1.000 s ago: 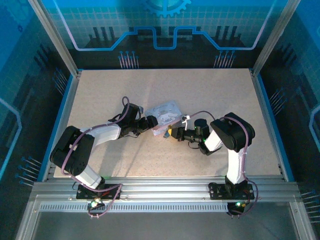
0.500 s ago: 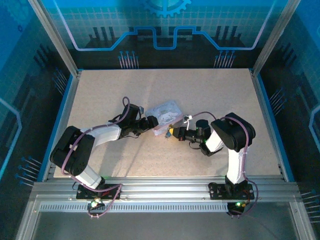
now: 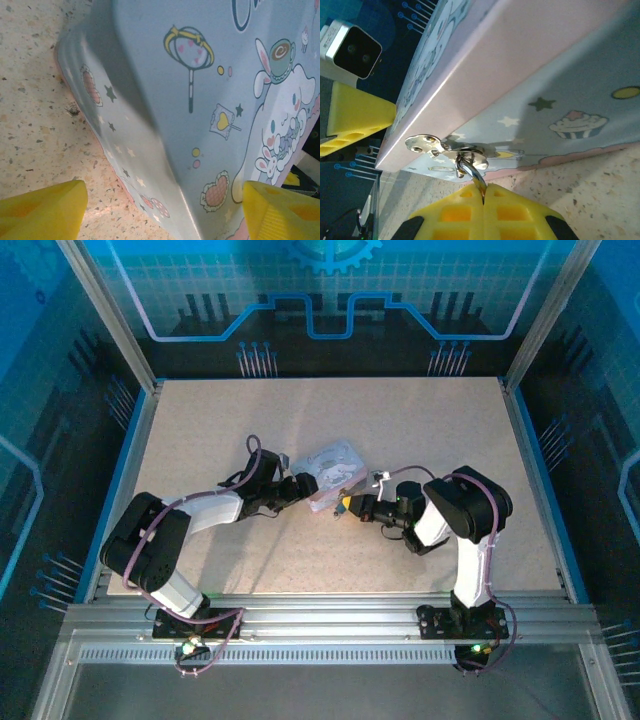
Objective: Unlock the padlock with the key
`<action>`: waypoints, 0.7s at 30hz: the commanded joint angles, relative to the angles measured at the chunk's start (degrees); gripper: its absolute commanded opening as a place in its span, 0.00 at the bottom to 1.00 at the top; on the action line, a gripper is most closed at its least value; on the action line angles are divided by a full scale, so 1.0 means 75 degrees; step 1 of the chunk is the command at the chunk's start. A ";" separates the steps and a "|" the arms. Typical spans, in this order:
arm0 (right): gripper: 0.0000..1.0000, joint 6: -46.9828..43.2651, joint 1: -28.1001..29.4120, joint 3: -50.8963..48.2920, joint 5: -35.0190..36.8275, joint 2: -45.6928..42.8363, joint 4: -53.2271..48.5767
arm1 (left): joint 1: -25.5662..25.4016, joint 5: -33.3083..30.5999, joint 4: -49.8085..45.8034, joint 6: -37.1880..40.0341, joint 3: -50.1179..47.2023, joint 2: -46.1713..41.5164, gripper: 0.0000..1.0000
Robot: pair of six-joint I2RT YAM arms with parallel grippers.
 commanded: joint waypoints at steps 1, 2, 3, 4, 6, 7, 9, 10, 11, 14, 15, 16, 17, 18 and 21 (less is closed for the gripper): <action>0.02 0.0187 -0.0238 -0.0214 0.0244 -0.0033 -0.0061 | -0.0109 -0.0273 -0.0991 -0.0008 -0.0391 0.0083 0.80; 0.02 0.0221 -0.0235 -0.0257 0.0267 -0.0055 -0.0032 | -0.0121 -0.0276 -0.0991 0.0000 -0.0405 0.0072 0.80; 0.02 0.0253 -0.0248 -0.0267 0.0269 -0.0079 -0.0040 | -0.0132 -0.0287 -0.0991 -0.0006 -0.0426 0.0053 0.80; 0.02 0.0269 -0.0264 -0.0273 0.0274 -0.0086 -0.0053 | -0.0133 -0.0299 -0.0995 -0.0006 -0.0446 0.0051 0.80; 0.01 0.0333 -0.0273 -0.0284 0.0314 -0.0123 -0.0053 | -0.0154 -0.0289 -0.0989 -0.0006 -0.0473 0.0028 0.80; 0.01 0.0384 -0.0275 -0.0294 0.0326 -0.0123 -0.0037 | -0.0151 -0.0294 -0.0993 -0.0006 -0.0475 0.0031 0.80; 0.01 0.0520 -0.0269 -0.0283 0.0327 -0.0129 0.0004 | -0.0161 -0.0298 -0.0978 -0.0007 -0.0499 0.0025 0.80; 0.01 0.0568 -0.0272 -0.0271 0.0328 -0.0135 0.0033 | -0.0176 -0.0294 -0.0968 -0.0013 -0.0510 0.0025 0.80; 0.01 0.0621 -0.0276 -0.0272 0.0340 -0.0146 0.0058 | -0.0179 -0.0295 -0.0955 -0.0008 -0.0514 0.0025 0.80; 0.01 0.0691 -0.0270 -0.0292 0.0425 -0.0223 0.0043 | -0.0181 -0.0298 -0.0947 -0.0018 -0.0523 0.0013 0.80; 0.01 0.0722 -0.0266 -0.0302 0.0465 -0.0260 0.0046 | -0.0178 -0.0288 -0.0947 -0.0018 -0.0522 -0.0004 0.80; 0.01 0.0745 -0.0271 -0.0307 0.0490 -0.0288 0.0041 | -0.0180 -0.0294 -0.0945 -0.0023 -0.0522 -0.0019 0.80; 0.01 0.0775 -0.0269 -0.0307 0.0508 -0.0329 0.0038 | -0.0174 -0.0288 -0.0949 -0.0011 -0.0522 -0.0033 0.81; 0.01 0.0797 -0.0276 -0.0307 0.0526 -0.0360 0.0035 | -0.0180 -0.0285 -0.0955 -0.0006 -0.0522 -0.0044 0.81; 0.01 0.0823 -0.0271 -0.0307 0.0514 -0.0467 -0.0009 | -0.0178 -0.0287 -0.0982 0.0006 -0.0522 -0.0063 0.81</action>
